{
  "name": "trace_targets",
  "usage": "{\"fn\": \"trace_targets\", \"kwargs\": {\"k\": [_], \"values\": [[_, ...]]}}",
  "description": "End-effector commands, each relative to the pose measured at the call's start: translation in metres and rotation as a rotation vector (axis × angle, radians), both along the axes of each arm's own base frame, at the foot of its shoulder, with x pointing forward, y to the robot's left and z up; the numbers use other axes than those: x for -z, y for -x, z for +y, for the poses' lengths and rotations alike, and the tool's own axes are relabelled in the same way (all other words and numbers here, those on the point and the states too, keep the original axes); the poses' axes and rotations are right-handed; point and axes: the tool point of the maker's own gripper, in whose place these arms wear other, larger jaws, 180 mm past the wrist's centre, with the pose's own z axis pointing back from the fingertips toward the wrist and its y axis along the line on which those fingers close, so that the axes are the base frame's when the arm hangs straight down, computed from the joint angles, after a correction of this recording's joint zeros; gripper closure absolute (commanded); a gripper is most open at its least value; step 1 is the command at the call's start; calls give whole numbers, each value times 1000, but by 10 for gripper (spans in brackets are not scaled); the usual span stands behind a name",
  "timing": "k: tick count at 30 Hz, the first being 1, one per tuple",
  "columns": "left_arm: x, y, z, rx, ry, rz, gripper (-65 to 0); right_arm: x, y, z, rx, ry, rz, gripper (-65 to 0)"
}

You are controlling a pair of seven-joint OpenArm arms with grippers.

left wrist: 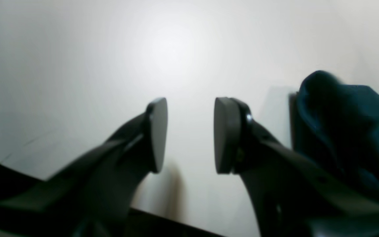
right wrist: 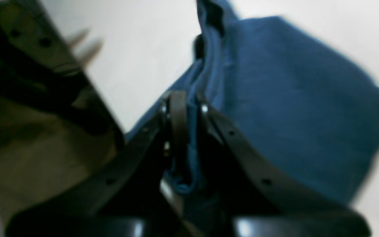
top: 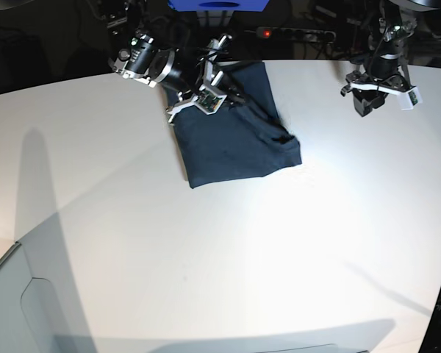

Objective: Fold the T-shirt properly
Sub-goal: 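Pinch the bundle edge with the right gripper and flip it over, then grasp the bundle edge with the left gripper and drag it toward the right gripper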

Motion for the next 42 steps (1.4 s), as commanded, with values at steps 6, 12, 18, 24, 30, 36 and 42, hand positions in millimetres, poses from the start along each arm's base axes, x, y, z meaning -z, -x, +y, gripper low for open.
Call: {"fn": "trace_targets", "kwargs": {"k": [6, 12, 18, 24, 30, 36, 42], "values": [[-10, -4, 1, 8, -17, -32, -229, -11, 15, 26, -78, -76, -2, -2], [-9, -3, 1, 8, -17, -30, -229, 1, 27, 42, -151, -73, 32, -153], [-10, -3, 3, 10, -22, -31, -229, -13, 28, 43, -185, -83, -20, -431], [-9, -2, 2, 8, -19, -28, -234, -31, -16, -4, -27, -26, -126, -402], [-4, 4, -3, 7, -2, -11, -260, -21, -55, -57, 133, 54, -145, -394], [5, 5, -30, -31, 170, -23, -388, -15, -78, -112, 285, 122, -152, -452], [8, -7, -105, 147, 355, -34, -415, -14, -85, -145, 370, 164, -158, -488]]}}
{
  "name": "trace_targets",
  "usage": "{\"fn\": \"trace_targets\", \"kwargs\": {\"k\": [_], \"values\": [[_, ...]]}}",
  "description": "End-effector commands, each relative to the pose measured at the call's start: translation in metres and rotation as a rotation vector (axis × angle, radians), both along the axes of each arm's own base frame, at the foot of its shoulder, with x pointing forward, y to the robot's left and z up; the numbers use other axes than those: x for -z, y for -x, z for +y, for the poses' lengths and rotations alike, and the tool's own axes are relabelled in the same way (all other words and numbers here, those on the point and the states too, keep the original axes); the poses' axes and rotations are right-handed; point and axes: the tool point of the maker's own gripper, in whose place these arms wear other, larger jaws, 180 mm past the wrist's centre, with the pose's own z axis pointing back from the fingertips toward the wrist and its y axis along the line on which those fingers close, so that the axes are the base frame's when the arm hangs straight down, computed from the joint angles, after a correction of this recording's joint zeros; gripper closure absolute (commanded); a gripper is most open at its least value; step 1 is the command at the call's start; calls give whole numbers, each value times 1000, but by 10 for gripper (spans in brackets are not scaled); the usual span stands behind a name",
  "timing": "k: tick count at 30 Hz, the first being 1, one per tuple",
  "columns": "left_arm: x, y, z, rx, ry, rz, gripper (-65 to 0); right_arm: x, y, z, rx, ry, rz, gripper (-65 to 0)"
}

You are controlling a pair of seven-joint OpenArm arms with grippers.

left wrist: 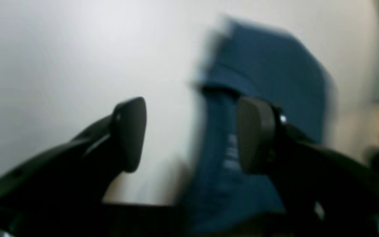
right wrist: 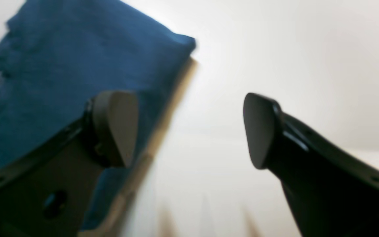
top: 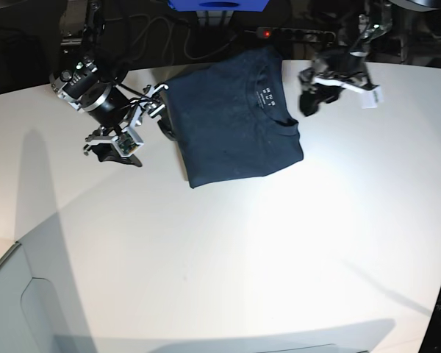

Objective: Fold the T-shirt properly
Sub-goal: 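Grasp the bundle edge with the left gripper and drag it toward the right gripper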

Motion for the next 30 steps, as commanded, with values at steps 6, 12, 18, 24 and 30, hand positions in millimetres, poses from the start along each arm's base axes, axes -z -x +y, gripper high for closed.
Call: {"fn": "trace_targets", "kwargs": {"k": [6, 12, 18, 24, 30], "values": [[22, -6, -14, -15, 52, 24, -412, -8, -2, -15, 3, 19, -35, -486], [44, -6, -33, 25, 86, 71, -411, -2, 6, -22, -6, 47, -12, -485], [54, -13, -49, 71, 103, 85, -389, -2, 6, -34, 30, 57, -10, -484], [66, -25, -56, 88, 110, 96, -217, -6, 1, -68, 124, 92, -24, -484], [75, -41, -51, 79, 104, 99, -93, -9, 3, -99, 203, 130, -28, -484]]}}
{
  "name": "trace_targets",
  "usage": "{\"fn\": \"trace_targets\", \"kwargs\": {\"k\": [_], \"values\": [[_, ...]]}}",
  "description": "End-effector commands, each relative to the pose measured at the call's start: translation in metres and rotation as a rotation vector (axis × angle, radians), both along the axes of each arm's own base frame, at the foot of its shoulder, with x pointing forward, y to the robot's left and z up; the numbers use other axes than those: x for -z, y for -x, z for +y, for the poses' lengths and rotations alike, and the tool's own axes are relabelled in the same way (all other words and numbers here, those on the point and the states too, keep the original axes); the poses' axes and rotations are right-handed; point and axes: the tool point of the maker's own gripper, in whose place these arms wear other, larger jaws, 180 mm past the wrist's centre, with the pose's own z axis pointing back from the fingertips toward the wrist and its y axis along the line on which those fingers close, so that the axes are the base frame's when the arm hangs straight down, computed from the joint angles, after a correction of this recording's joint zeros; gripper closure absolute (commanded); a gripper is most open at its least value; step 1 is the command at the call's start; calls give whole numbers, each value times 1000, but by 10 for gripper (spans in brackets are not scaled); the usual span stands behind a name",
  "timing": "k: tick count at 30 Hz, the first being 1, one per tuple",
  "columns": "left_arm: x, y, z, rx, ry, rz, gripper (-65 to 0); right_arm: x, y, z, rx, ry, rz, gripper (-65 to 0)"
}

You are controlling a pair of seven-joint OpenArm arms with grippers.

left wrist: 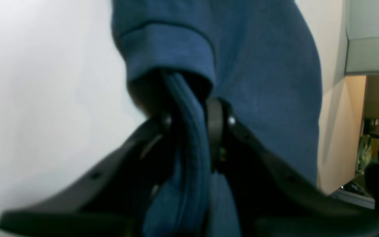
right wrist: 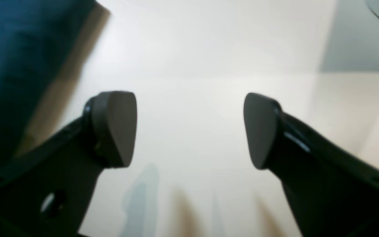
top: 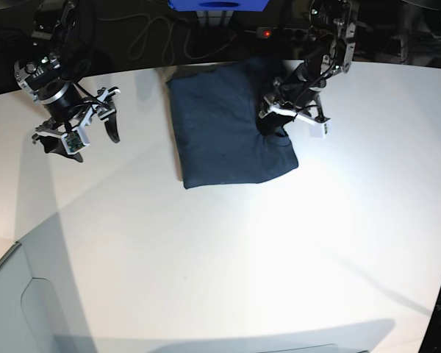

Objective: Fold the T-shirt properly
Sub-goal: 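Grasp the bundle edge with the left gripper and drag it toward the right gripper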

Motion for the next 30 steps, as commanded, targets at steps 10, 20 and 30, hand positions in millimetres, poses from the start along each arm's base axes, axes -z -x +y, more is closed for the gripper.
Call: {"fn": "trace_targets", "kwargs": {"k": [10, 20, 30], "values": [[3, -25, -33, 256, -13, 93, 0, -13, 3, -25, 49, 25, -40, -484], [-13, -81, -54, 509, -150, 51, 0, -5, 19, -31, 67, 32, -1, -483], [-4, -99, -94, 855, -396, 31, 0, -1, 26, -35, 80, 37, 19, -483]]}}
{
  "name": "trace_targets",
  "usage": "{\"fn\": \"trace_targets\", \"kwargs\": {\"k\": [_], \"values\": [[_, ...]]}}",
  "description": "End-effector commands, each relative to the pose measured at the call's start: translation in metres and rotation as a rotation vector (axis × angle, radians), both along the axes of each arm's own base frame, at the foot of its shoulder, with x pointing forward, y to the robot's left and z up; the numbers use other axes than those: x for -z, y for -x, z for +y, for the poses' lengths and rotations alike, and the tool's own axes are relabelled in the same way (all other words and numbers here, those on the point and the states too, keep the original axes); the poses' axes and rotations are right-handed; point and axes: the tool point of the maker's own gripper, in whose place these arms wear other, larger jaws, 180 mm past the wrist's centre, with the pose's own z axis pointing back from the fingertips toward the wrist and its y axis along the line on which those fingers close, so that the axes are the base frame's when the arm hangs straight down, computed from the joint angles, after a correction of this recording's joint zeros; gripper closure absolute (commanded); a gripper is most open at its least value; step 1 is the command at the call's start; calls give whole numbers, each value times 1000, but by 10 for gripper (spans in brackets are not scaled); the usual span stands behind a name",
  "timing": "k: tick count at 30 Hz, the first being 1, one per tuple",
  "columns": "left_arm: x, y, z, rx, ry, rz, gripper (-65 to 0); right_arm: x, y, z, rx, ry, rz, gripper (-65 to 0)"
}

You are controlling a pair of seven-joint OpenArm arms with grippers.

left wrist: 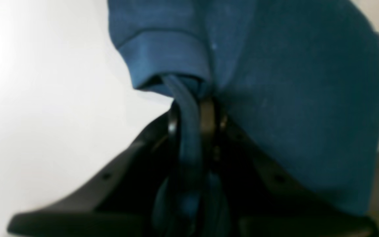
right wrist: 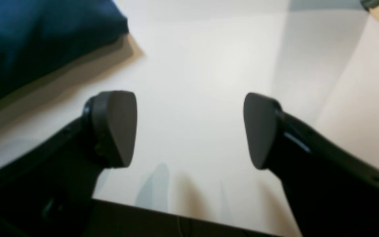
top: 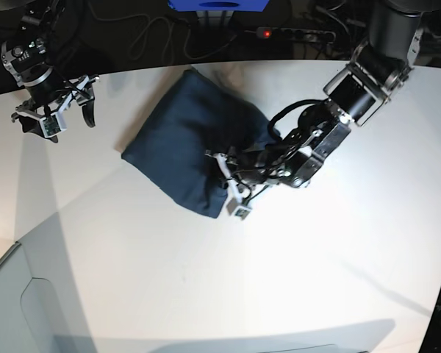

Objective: Fold the T-shirt properly
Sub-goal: 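Grasp the bundle edge with the left gripper and drag it toward the right gripper, then release the bundle and lift the left gripper away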

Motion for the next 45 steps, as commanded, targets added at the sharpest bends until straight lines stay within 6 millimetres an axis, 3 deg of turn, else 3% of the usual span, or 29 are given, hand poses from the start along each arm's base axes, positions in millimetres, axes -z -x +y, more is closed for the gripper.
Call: {"fn": "trace_targets", "kwargs": {"k": [1, 5, 9, 15, 22, 27, 30, 32, 34, 41, 45], "values": [[1, -1, 0, 36, -48, -2, 0, -11, -5, 3, -27, -3, -43, -483], [-5, -10, -17, 188, -118, -139, 0, -12, -6, 3, -27, -3, -45, -483], [-1, 4, -35, 521, -199, -309, 0, -12, -6, 3, -27, -3, -46, -483], [-5, 13, -60, 804, -259, -458, 0, -12, -7, 4, -28, -4, -46, -483], [-13, 17, -87, 875, -255, -519, 0, -10, -6, 12, -15, -35, -49, -483], [-12, 17, -86, 874, -287, -501, -8, -9, -8, 17, -8, -55, -55, -483], [-13, 16, -83, 877, -314, -492, -149, -12, -12, 18, -5, -59, -69, -483], [-21, 11, -86, 858, -300, -508, -233, -12, -13, 19, -6, -61, -72, -483], [-34, 0, -87, 828, -292, -542, -278, -12, -13, 19, -5, -63, -72, -483], [-90, -36, -91, 758, -318, -742, -284, -16, -19, 27, -5, -82, -93, -483], [-121, -49, -90, 715, -318, -839, -284, -31, -21, 33, -9, -79, -135, -482]]}}
